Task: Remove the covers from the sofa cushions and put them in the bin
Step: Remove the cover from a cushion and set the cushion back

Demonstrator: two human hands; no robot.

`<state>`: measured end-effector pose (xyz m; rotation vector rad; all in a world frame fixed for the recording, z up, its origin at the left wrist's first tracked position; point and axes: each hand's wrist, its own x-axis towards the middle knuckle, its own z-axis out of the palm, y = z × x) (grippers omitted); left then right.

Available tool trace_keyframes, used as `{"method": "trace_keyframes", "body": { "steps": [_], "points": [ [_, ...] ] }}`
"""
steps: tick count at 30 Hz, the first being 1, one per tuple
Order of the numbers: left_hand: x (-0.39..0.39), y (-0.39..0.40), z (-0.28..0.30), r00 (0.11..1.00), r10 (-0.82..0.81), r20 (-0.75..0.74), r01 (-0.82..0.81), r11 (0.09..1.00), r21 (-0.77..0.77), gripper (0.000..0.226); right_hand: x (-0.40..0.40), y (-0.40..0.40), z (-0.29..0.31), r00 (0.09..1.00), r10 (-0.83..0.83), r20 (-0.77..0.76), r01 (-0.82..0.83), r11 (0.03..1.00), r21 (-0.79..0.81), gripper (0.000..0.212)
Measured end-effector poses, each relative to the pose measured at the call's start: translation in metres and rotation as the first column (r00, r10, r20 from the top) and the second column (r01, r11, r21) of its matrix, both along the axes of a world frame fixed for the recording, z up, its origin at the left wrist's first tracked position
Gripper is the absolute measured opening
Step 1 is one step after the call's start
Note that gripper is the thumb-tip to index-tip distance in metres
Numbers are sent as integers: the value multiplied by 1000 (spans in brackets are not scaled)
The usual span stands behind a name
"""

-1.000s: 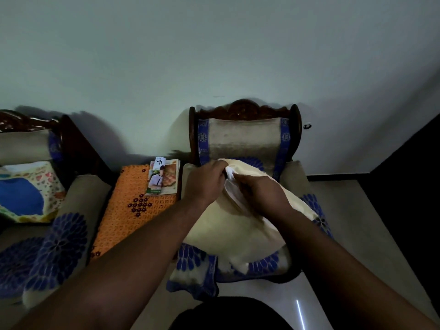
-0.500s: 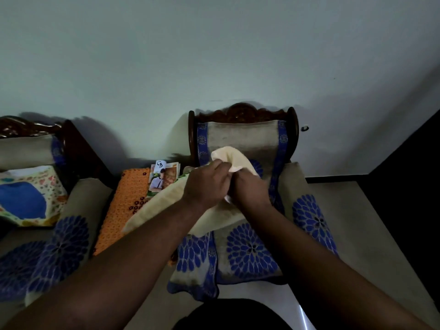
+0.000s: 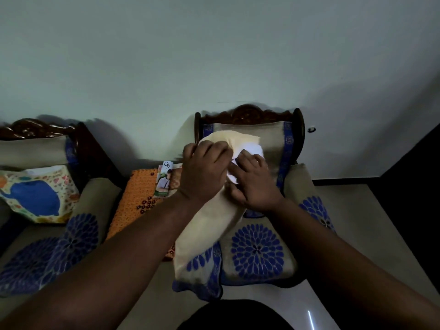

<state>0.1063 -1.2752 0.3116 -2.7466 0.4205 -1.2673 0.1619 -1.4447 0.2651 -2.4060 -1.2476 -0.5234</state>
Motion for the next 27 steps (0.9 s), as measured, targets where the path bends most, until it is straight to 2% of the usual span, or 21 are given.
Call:
{"method": "trace_keyframes", "body": {
  "steps": [3, 6, 10, 11, 12, 13, 15, 16, 18, 20, 22, 24, 25, 27],
  "points": [
    [3, 0, 5, 996, -88, -25, 88, 996, 10, 20, -1, 9, 14, 997, -44, 55, 49, 995, -90, 63],
    [7, 10, 10, 974, -208, -91, 212, 977, 40, 21, -10, 19, 14, 999, -17, -35, 15, 998, -62, 65],
    [7, 11, 4, 868, -453, -203, 453, 890, -52, 27, -25, 39, 24, 988, -77, -131, 75, 997, -18, 81],
    [7, 12, 1, 845, -473, -249, 471, 879, -73, 28, -23, 43, 25, 995, -73, -65, 70, 997, -43, 78],
    [6, 14, 1, 831, -476, -290, 469, 878, -97, 30, -23, 46, 27, 998, -55, -17, 54, 998, -44, 67],
    [7, 17, 5, 824, -473, -312, 459, 880, -122, 30, -17, 48, 21, 999, 6, -32, -7, 1000, -30, 56],
    [9, 22, 14, 841, -462, -281, 433, 887, -161, 28, -2, 47, 13, 993, 65, -95, -64, 998, 14, 54],
    [10, 23, 20, 855, -450, -258, 421, 892, -162, 26, 2, 46, 11, 996, 50, -68, -49, 999, 23, 56],
    [13, 23, 29, 904, -381, -194, 350, 920, -174, 20, 6, 41, 16, 996, 40, -74, -29, 989, 147, 54],
    [15, 23, 26, 941, -297, -160, 238, 921, -309, 22, 8, 36, 19, 992, 90, -92, -61, 957, 284, 46],
    [17, 26, 12, 934, -299, -195, 173, 857, -485, 33, 7, 36, 21, 981, 148, -123, -83, 903, 422, 36],
    [14, 28, -7, 904, -343, -255, 138, 799, -586, 51, 5, 40, 19, 968, 157, -196, -42, 871, 489, 28],
    [8, 26, -18, 882, -380, -278, 107, 737, -667, 58, 3, 42, 13, 963, 145, -228, -20, 881, 473, 26],
    [-8, 22, -35, 890, -367, -271, -44, 521, -852, 69, -5, 43, -2, 958, 109, -266, 13, 907, 420, 25]
  ]
}}
